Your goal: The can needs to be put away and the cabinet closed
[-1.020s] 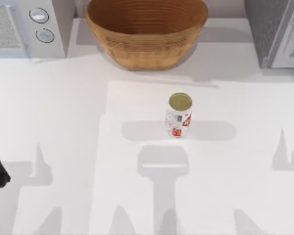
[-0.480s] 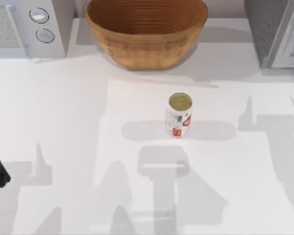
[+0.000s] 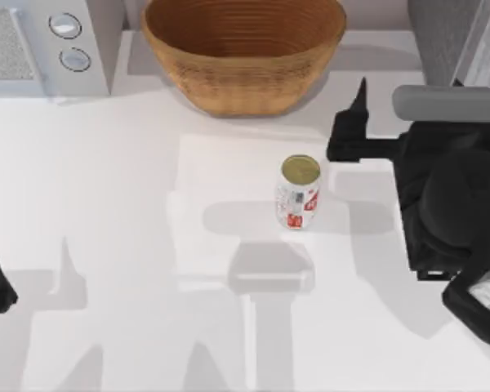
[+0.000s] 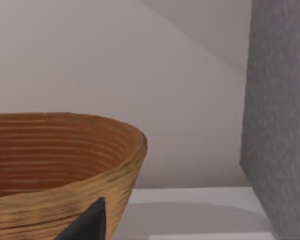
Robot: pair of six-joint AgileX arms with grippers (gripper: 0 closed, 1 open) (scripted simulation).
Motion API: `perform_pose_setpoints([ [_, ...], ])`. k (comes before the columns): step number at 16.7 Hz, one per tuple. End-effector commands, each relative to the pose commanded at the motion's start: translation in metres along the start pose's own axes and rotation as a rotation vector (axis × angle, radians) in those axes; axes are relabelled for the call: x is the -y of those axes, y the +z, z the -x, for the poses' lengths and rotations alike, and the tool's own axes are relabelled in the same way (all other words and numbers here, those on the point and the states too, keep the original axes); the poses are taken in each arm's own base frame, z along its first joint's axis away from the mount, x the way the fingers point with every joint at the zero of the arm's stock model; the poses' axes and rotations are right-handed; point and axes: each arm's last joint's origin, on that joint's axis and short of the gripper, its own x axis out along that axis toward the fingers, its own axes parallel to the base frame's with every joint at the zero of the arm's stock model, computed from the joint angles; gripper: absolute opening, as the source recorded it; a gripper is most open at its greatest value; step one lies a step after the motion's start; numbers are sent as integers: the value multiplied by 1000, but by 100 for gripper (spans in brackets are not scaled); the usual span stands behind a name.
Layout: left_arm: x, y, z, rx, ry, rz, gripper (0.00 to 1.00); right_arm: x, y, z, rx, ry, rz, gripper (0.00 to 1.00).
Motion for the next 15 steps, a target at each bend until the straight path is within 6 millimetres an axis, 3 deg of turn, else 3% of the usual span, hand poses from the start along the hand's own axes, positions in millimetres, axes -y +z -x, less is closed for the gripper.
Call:
perform_pose_setpoints([
  [5,0,0,0,0,0,0,100,-61,-78,12,-19,6,7,100],
  [9,0,0,0,0,0,0,100,-85,-130,35,-30,11,14,100],
  [12,0,0,0,0,0,0,100,-91,-152,47,-34,12,19,100],
  [15,0,0,0,0,0,0,100,-92,-156,49,-35,13,20,100],
])
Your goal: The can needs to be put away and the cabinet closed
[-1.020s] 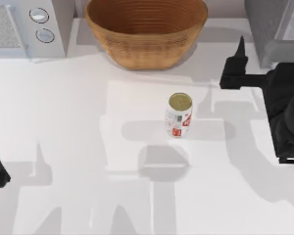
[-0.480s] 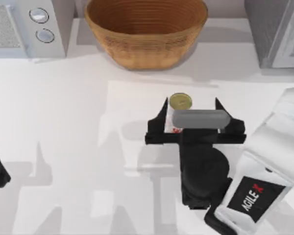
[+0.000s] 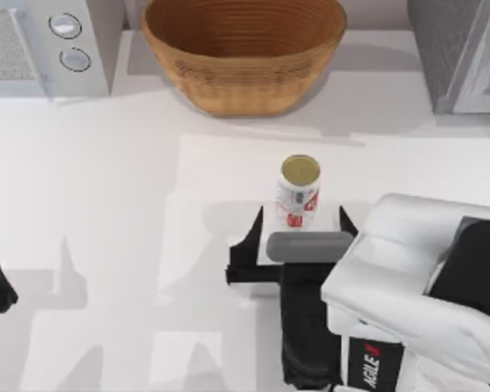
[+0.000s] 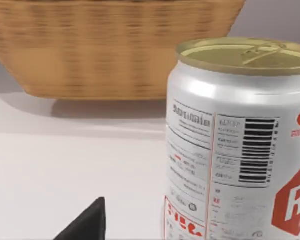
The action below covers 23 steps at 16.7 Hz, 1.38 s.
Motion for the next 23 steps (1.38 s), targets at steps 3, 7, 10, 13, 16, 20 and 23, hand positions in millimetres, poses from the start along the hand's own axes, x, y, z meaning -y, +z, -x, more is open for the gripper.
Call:
perform_pose_setpoints([
  [3,0,0,0,0,0,0,100,2,0,-1,-2,-3,3,100],
  [7,0,0,0,0,0,0,100,-1,0,-21,0,0,0,100],
  [10,0,0,0,0,0,0,100,-1,0,-49,0,0,0,100],
  [13,0,0,0,0,0,0,100,0,0,-60,0,0,0,100],
  [16,0,0,0,0,0,0,100,0,0,-60,0,0,0,100],
  [20,0,0,0,0,0,0,100,0,0,-60,0,0,0,70],
  [23,0,0,0,0,0,0,100,0,0,-60,0,0,0,47],
])
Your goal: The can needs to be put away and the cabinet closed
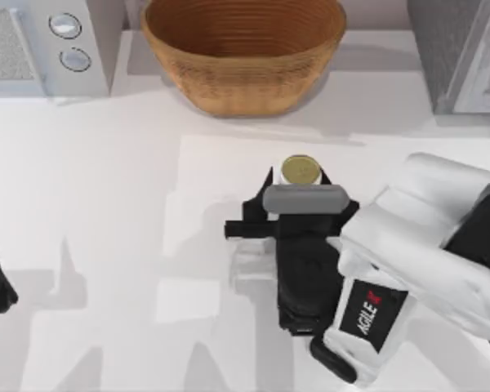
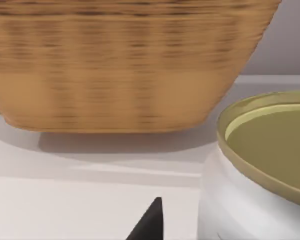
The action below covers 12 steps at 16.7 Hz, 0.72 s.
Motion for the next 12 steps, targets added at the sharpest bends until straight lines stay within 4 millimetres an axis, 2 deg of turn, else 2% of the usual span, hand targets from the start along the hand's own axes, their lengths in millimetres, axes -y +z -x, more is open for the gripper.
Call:
perform_pose_setpoints([
  [6,0,0,0,0,0,0,100,0,0,0,0,0,0,2],
  [12,0,0,0,0,0,0,100,0,0,0,0,0,0,0],
])
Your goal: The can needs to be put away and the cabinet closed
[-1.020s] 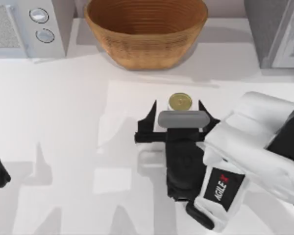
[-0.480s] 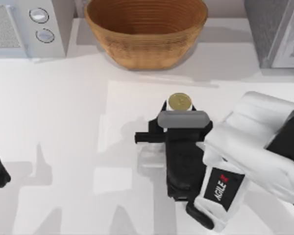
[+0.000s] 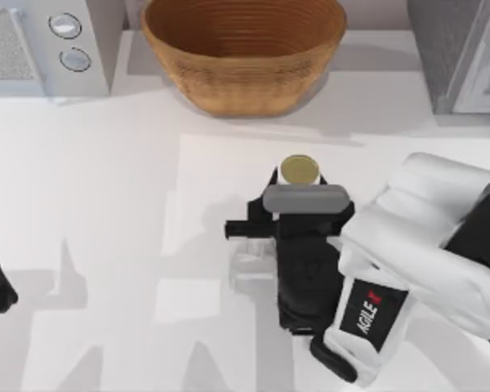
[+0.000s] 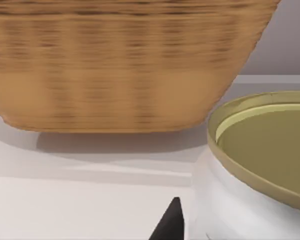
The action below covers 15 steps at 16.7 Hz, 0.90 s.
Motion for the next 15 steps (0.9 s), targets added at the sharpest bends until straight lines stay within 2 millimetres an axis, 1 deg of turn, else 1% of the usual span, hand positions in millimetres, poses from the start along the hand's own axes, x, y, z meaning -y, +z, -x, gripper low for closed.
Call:
perform_pose_setpoints([
  [4,0,0,0,0,0,0,100,0,1,1,0,2,-1,0],
  [6,0,0,0,0,0,0,100,-1,8,-1,-2,2,1,0],
  [11,0,0,0,0,0,0,100,-6,53,-6,2,2,-3,0],
  [15,0,0,0,0,0,0,100,-7,83,-7,0,2,0,0],
])
